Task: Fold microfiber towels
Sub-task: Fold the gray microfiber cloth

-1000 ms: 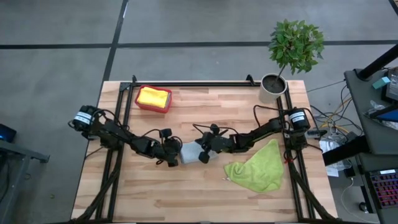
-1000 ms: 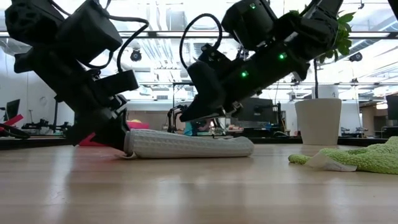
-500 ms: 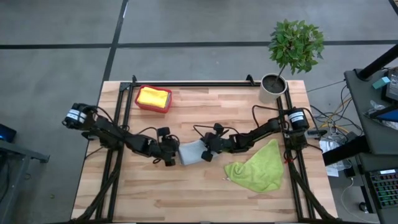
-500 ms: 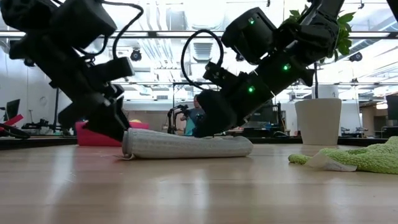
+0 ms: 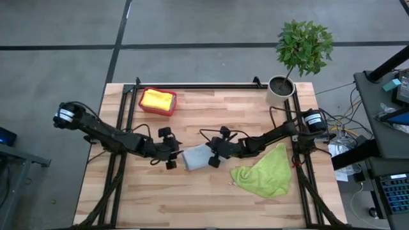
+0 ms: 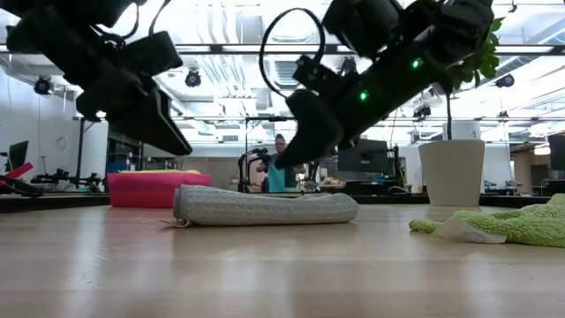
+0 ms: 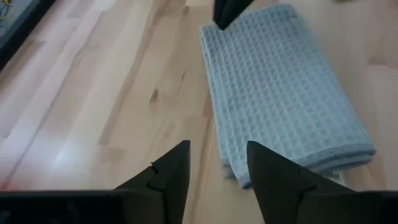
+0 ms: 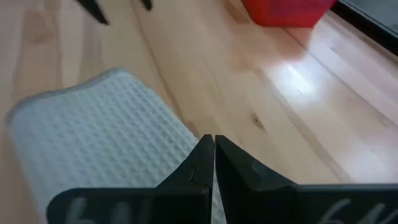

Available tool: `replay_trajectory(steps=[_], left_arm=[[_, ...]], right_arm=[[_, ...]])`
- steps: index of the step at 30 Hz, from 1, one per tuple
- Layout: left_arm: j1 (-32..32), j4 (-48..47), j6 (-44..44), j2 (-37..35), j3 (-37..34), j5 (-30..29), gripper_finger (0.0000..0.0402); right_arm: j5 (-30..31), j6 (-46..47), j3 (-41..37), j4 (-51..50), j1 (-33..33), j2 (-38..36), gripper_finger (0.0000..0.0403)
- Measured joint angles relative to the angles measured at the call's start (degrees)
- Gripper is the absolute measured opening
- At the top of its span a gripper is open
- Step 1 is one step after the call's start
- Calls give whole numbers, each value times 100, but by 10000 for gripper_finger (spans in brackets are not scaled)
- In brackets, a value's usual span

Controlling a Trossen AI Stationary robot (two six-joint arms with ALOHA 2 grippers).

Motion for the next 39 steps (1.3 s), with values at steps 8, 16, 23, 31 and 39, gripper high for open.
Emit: replay_trajectory(steps=[8,16,23,31,39], left_arm=[[-4,-107,-31,-99,-11,-61,144],[-468,2175,-95,648,4,312,128],[-647,2674,-196,1833,296,312,80],[-634,2626,-588,2475,398,444,40],[-625,2205,-1240,2504,398,707,27]], right_arm=[[0,-58,2,-39,340,-266,9],[61,-44,-9,691,615,74,9],[805,-47,-11,1654,587,835,9],[1148,-38,2,2254,435,1553,9],[1239,104,-27,1889,344,1564,9]])
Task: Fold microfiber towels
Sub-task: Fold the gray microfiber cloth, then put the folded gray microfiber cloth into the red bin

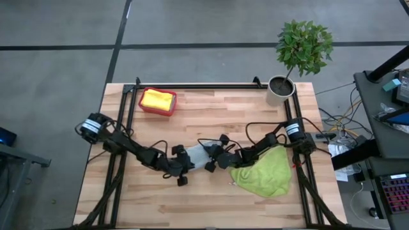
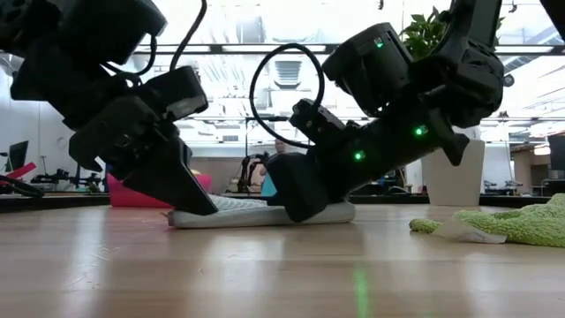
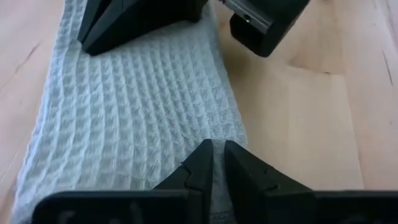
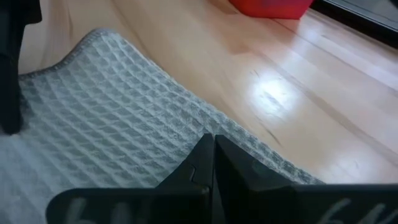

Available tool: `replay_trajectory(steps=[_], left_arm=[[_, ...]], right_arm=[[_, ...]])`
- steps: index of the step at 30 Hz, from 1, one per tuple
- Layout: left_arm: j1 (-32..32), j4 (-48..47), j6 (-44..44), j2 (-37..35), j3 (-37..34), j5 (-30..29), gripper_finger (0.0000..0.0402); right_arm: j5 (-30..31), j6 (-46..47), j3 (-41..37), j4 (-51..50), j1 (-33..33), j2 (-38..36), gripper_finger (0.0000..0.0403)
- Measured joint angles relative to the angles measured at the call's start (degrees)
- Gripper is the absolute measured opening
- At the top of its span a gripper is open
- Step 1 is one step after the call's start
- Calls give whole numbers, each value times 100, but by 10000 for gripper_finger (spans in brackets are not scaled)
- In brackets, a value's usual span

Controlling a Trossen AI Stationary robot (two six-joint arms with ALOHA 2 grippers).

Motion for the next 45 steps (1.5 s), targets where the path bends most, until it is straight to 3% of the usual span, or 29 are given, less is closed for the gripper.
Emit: replay_trajectory(steps=[8,16,24,30,35,40,45], left_arm=[[24,-214,281,-159,-20,141,26],[92,-662,301,-641,-35,146,36],[150,-1059,-139,-1434,-31,141,81],[278,-2128,-2755,-2098,-50,131,139],[306,-2704,-4561,-2330,-155,139,202],[376,-2498,-5246,-2076,-312,148,245],[399,-1795,-5272,-1557,-323,151,251]], right_arm=[[-59,-57,-24,-192,-2,-213,9],[-474,36,-30,-950,2,-988,9],[-1928,1167,-30,-2352,-200,-1973,17],[-2787,2450,-30,-3552,-328,-2575,83],[-2898,2983,-31,-4116,-332,-2699,161],[-2902,3145,-94,-4198,-342,-2599,228],[-2906,3323,-204,-4158,-380,-2560,268]])
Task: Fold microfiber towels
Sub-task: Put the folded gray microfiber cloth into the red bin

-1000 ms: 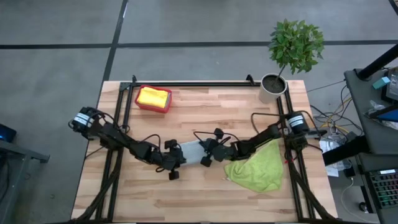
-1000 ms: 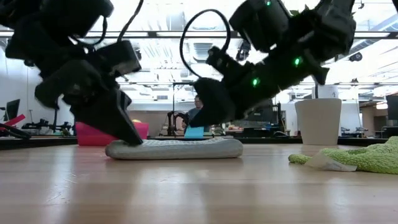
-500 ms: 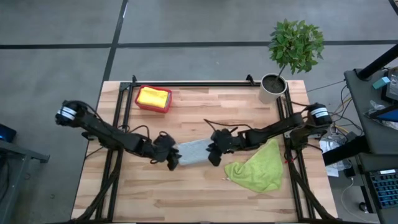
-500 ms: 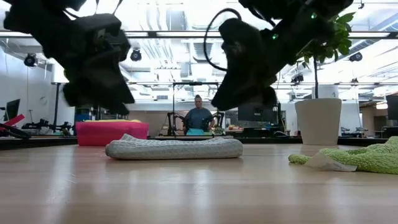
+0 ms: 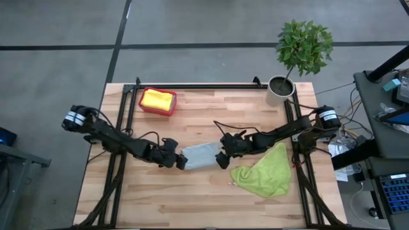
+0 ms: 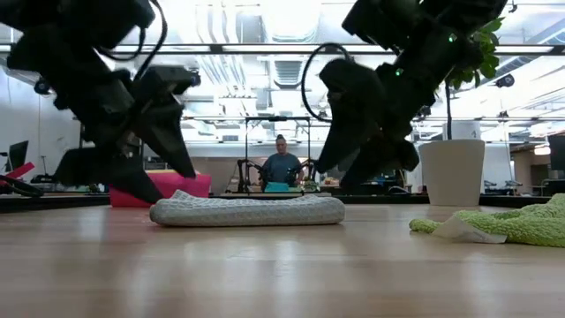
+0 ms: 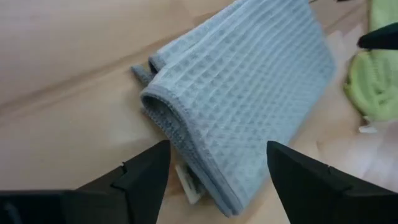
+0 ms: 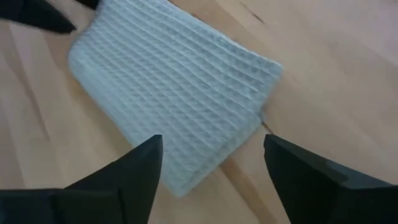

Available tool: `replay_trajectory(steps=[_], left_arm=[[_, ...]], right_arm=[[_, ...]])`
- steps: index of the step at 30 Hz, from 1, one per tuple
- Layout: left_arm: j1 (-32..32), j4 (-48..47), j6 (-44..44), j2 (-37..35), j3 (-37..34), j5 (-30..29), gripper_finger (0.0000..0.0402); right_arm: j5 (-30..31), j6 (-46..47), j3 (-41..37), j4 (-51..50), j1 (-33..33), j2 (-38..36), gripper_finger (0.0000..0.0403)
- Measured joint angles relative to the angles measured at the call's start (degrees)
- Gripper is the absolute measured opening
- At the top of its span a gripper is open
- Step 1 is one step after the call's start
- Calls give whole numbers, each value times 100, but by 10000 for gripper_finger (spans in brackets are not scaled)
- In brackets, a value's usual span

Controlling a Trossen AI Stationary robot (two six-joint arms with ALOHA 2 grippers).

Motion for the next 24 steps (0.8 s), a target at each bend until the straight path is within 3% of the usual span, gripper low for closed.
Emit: replay_trajectory(steps=[11,16,24], left_arm=[[93,702,0,734,43,-68,251],[106,765,132,743,25,-118,244],[119,752,331,762,9,-223,161]], right_arm=[[-149,304,-186,692,-86,588,286],[-476,291,-184,1594,-128,904,284],[-600,393,-193,2130,-149,1014,218]])
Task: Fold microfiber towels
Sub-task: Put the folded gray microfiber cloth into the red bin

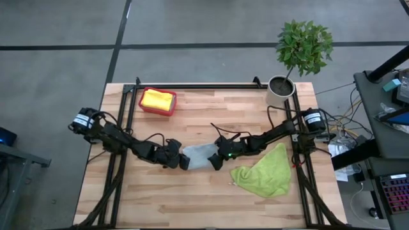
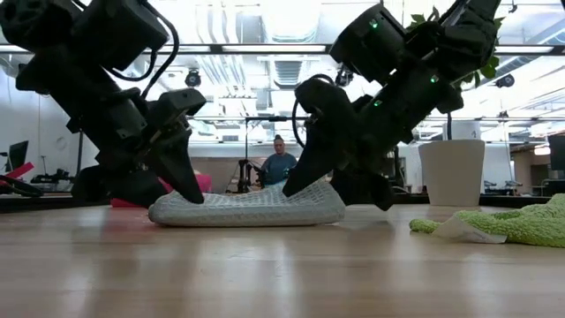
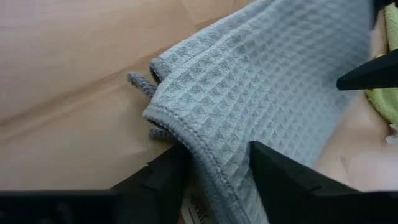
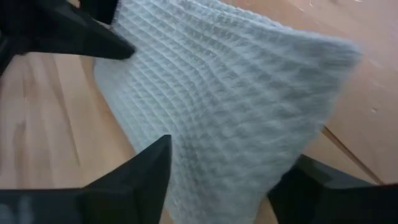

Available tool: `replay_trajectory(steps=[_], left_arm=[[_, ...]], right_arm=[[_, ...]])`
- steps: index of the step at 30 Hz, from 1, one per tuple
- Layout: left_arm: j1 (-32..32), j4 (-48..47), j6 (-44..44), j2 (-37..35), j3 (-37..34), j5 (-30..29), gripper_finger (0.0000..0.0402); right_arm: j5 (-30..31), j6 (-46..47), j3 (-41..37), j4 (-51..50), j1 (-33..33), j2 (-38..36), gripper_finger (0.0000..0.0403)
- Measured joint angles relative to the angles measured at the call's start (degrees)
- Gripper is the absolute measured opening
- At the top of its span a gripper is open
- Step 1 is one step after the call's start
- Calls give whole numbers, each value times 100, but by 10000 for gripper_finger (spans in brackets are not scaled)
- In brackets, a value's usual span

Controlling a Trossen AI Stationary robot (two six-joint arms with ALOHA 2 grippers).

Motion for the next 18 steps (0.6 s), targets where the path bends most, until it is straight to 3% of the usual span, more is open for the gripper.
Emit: replay_trajectory(steps=[10,14,18], left_arm=[[3,4,430,4,7,-244,15],[15,-20,634,-2,55,-259,12],[59,-61,883,-90,57,-256,14]], right_arm=[[50,-158,0,52,0,-1,71],[52,-359,0,96,0,-51,23],[139,-415,0,167,-2,-190,29]])
